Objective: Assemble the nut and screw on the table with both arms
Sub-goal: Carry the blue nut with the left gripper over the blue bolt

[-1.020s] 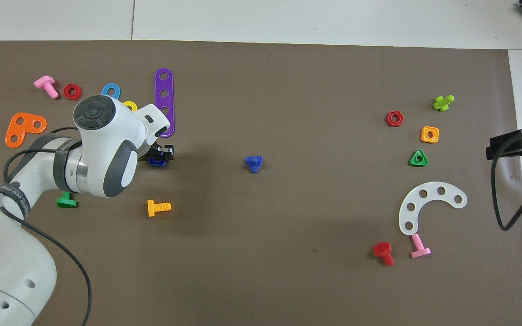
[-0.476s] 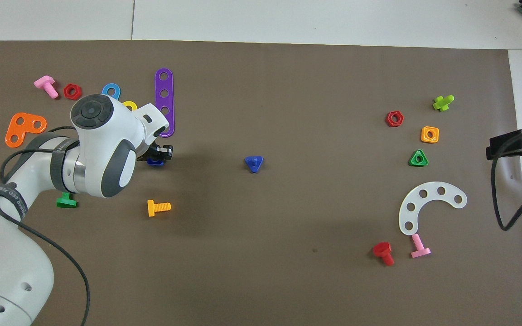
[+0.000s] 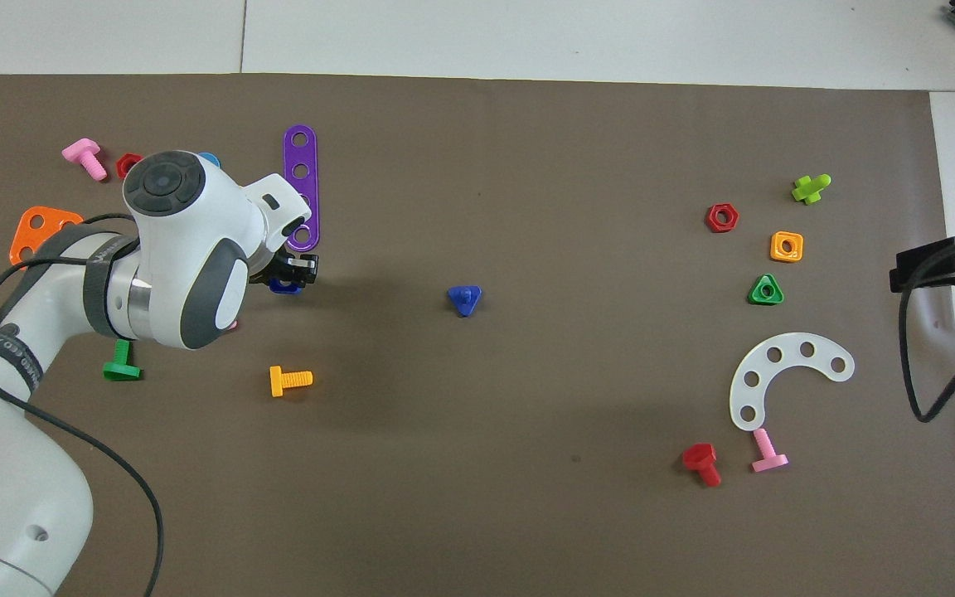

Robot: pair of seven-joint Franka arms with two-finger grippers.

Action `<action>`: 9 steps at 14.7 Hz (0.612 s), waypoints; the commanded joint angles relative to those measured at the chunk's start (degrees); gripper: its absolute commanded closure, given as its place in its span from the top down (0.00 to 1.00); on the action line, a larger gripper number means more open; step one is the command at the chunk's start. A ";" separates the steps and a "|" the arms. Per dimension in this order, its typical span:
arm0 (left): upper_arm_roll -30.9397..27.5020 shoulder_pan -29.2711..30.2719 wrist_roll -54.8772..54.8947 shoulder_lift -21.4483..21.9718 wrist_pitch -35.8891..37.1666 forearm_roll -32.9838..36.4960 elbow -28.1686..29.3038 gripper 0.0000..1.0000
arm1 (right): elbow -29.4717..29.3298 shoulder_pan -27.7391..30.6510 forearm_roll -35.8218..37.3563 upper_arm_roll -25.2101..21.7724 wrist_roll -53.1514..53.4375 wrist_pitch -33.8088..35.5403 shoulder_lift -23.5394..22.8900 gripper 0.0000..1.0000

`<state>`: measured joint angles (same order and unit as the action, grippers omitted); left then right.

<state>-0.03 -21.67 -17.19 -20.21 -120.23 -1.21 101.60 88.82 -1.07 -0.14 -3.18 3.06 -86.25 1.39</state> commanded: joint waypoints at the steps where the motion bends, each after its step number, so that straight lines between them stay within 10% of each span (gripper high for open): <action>1: -0.85 -5.55 -8.79 -2.19 3.59 -0.02 -5.08 0.22 | -0.40 0.72 -1.36 0.01 1.07 0.82 -0.24 1.00; 9: -0.85 -12.77 -20.95 -9.58 6.32 -2.12 -17.39 0.22 | 0.04 0.63 -0.65 -0.07 0.72 0.82 -0.07 1.00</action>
<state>0.15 -33.15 -36.83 -27.10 -115.97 -2.01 88.62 88.90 -1.06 -0.44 -3.46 3.15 -86.09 1.38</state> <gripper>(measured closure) 0.529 0.000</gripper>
